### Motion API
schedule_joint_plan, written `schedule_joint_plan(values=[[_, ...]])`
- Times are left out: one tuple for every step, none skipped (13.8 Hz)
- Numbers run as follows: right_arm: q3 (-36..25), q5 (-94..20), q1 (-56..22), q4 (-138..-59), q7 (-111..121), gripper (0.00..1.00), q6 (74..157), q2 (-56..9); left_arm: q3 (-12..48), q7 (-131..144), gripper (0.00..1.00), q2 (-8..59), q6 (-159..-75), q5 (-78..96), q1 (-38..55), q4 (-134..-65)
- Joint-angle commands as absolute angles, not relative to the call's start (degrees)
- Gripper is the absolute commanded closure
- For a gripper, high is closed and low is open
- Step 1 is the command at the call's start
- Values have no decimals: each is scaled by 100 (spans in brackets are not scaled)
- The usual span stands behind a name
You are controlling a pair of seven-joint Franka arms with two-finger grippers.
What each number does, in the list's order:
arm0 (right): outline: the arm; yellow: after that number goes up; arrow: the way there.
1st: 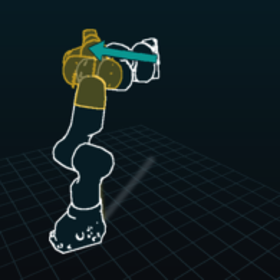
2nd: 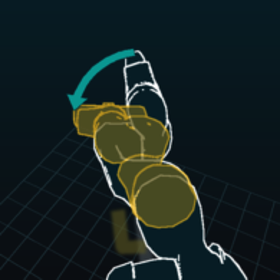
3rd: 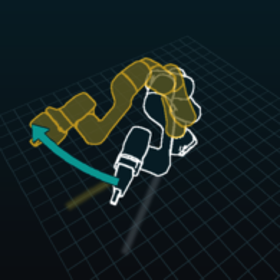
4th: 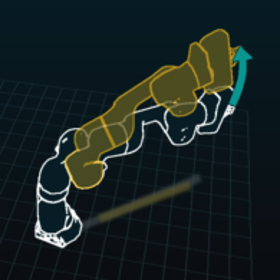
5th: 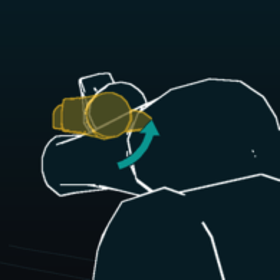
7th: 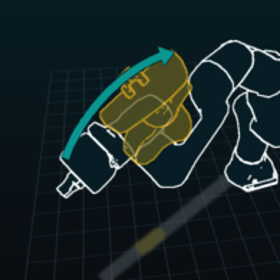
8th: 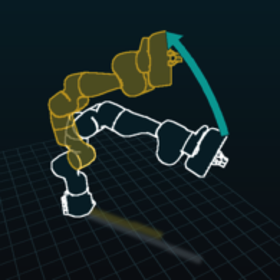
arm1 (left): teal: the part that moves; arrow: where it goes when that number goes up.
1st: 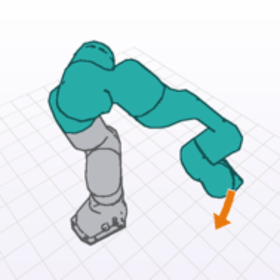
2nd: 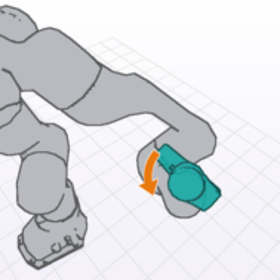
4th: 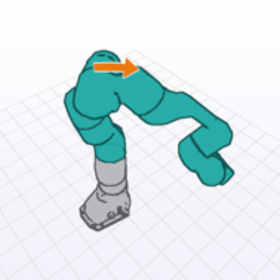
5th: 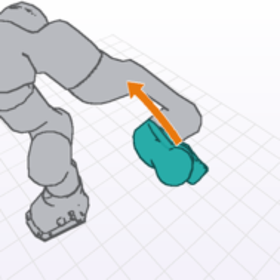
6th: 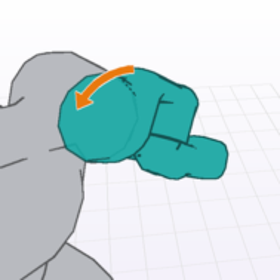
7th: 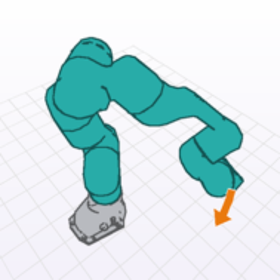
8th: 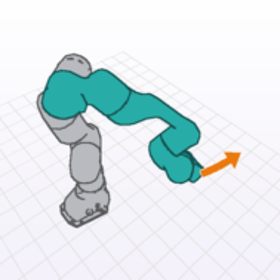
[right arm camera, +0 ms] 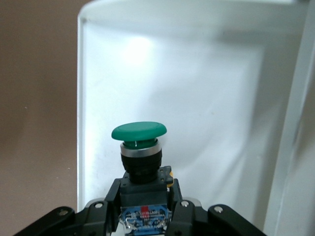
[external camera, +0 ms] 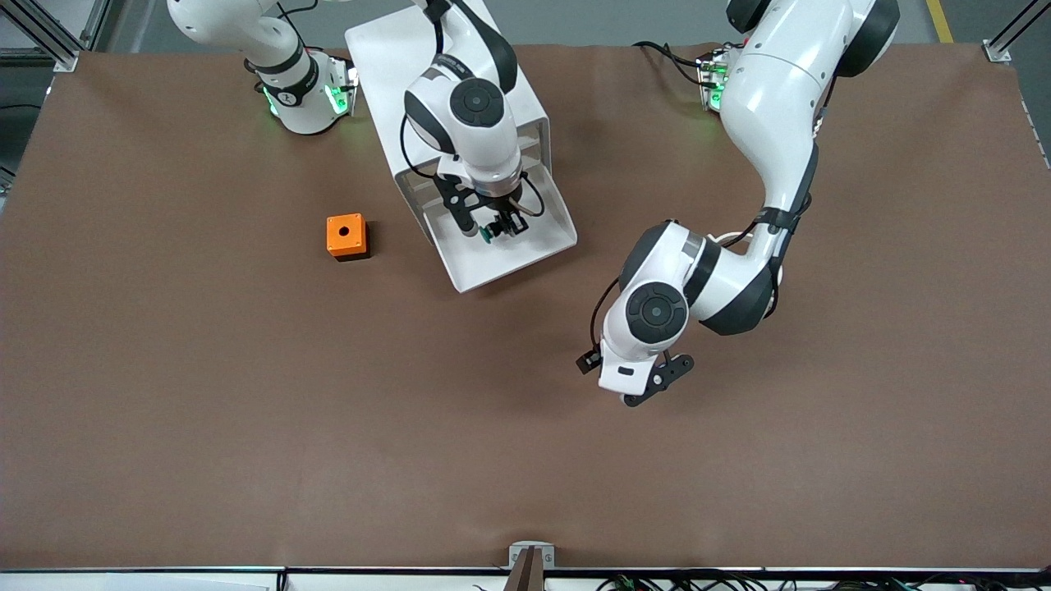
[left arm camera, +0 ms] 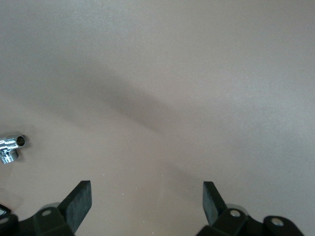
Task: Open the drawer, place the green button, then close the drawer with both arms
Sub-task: 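Lower the push-button into the drawer and open the right gripper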
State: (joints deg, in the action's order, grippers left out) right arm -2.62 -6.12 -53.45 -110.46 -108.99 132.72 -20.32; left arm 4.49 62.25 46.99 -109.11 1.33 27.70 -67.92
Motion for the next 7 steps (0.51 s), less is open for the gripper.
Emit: schedule_joint_plan(values=[[-316, -694, -5502, -10978, -11153, 100, 13403, -2214, 448, 6258, 1, 4623, -10890, -18, 2777, -6864], [-316, -694, -5511, -10934, -11206, 100, 13403, -2267, 448, 6258, 1, 4623, -10890, -18, 2777, -6864], [-316, -694, -5511, -10890, -11284, 100, 13403, -2294, 448, 6258, 1, 4623, -10890, -18, 2777, -6864], [-316, -694, -5511, -10881, -11320, 100, 13403, -2311, 448, 6258, 1, 4623, -10890, -18, 2777, -6864], [-308, -694, -5546, -10881, -11338, 100, 13403, -2329, 448, 6258, 1, 4623, -10890, -18, 2777, -6856], [-308, -712, -5589, -10855, -11381, 100, 13403, -2338, 448, 6258, 1, 4623, -10890, -18, 2777, -6864], [-316, -703, -5590, -10794, -11504, 100, 13403, -2381, 448, 6249, 1, 4623, -10890, -18, 2777, -6864]])
